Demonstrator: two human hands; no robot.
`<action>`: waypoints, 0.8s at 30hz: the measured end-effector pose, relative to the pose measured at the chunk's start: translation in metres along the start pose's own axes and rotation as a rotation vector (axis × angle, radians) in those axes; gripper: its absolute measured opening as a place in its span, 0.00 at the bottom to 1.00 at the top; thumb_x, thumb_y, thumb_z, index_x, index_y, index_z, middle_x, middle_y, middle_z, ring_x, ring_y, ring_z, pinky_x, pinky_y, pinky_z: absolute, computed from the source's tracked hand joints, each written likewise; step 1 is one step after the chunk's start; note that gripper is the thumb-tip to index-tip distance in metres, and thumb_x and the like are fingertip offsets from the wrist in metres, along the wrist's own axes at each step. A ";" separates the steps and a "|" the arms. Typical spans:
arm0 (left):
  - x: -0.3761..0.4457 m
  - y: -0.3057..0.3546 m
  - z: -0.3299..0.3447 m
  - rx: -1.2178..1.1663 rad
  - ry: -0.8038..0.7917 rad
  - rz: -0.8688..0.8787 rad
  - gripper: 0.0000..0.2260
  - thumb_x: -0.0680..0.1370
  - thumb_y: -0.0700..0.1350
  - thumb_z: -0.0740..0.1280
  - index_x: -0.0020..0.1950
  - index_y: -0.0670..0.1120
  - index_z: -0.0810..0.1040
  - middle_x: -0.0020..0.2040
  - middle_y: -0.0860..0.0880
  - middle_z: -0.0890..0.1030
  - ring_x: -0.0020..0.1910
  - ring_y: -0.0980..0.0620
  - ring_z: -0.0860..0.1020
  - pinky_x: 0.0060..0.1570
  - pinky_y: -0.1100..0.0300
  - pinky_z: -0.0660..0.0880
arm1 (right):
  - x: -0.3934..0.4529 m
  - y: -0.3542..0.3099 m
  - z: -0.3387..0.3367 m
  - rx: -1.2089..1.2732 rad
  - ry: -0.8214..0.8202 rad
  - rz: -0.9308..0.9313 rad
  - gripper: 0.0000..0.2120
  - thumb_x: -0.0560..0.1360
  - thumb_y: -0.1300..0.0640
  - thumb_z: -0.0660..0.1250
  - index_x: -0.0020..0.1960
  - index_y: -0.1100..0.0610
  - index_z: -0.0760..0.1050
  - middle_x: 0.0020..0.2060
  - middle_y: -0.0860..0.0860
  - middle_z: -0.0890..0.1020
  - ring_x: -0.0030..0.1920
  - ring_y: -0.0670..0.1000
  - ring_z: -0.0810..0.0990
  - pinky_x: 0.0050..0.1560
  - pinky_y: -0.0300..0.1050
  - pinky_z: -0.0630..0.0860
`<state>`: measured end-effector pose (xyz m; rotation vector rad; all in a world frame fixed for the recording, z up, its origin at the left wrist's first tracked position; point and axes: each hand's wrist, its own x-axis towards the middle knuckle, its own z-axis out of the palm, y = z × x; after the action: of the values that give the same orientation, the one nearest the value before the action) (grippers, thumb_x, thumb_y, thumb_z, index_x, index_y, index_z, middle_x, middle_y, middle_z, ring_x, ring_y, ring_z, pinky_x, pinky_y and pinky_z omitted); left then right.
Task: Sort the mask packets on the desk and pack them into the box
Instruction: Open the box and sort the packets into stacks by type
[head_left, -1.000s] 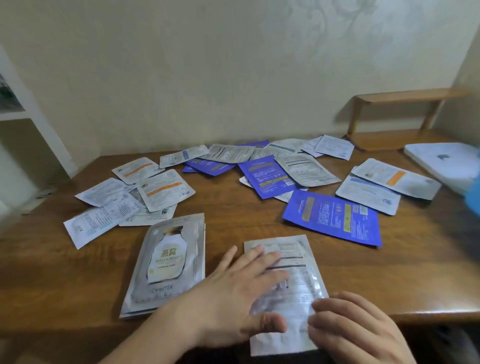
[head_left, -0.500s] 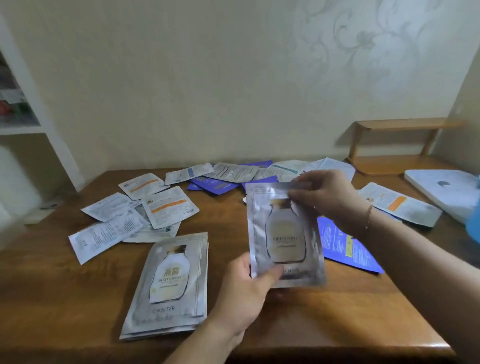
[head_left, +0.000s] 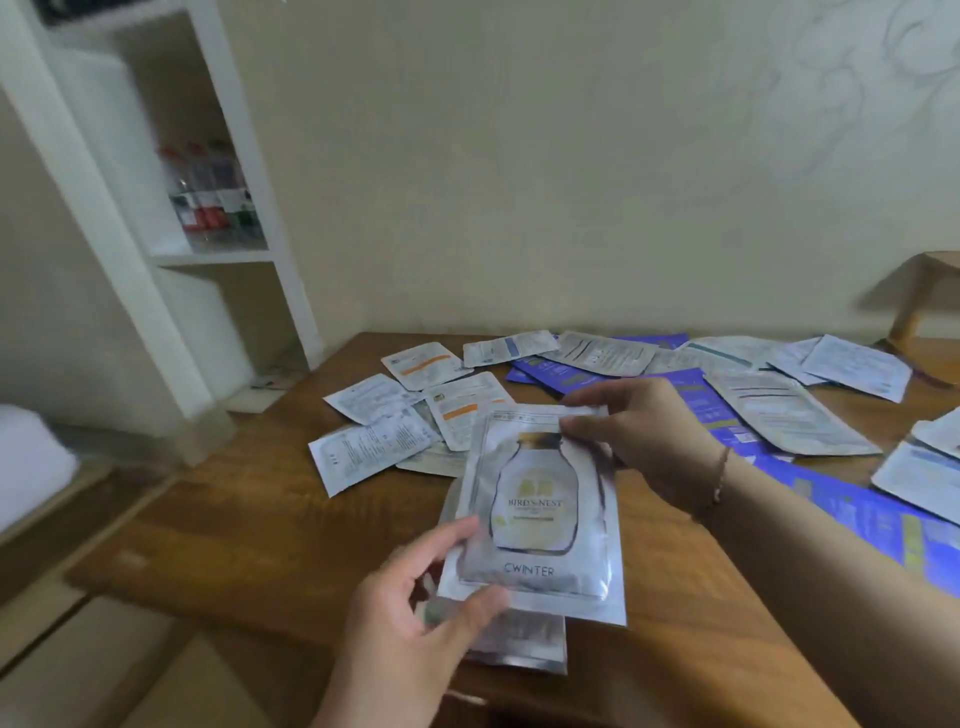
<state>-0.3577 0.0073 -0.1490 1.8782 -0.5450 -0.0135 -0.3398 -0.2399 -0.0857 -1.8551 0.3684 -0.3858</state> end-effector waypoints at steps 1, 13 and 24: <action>-0.002 -0.010 -0.007 0.065 0.039 0.028 0.25 0.58 0.74 0.72 0.54 0.75 0.76 0.52 0.62 0.82 0.55 0.62 0.79 0.50 0.71 0.74 | 0.003 0.004 0.013 -0.052 -0.017 0.000 0.11 0.71 0.60 0.75 0.53 0.53 0.83 0.40 0.47 0.82 0.33 0.41 0.80 0.28 0.35 0.74; -0.005 -0.069 -0.021 0.425 0.107 0.333 0.24 0.71 0.73 0.64 0.59 0.61 0.75 0.50 0.67 0.71 0.54 0.64 0.71 0.51 0.66 0.71 | 0.006 0.050 0.054 -0.675 0.013 -0.132 0.16 0.71 0.42 0.71 0.57 0.44 0.79 0.58 0.46 0.78 0.60 0.51 0.75 0.57 0.43 0.71; 0.001 -0.048 -0.026 0.769 -0.251 0.043 0.57 0.58 0.84 0.50 0.79 0.57 0.40 0.71 0.70 0.46 0.77 0.62 0.44 0.77 0.51 0.38 | -0.043 0.064 0.058 -0.924 -0.373 -0.410 0.42 0.69 0.23 0.45 0.78 0.41 0.51 0.78 0.39 0.51 0.78 0.44 0.42 0.77 0.53 0.42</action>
<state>-0.3324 0.0433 -0.1819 2.6327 -0.8426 -0.0130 -0.3571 -0.1914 -0.1673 -2.8610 -0.1399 -0.1232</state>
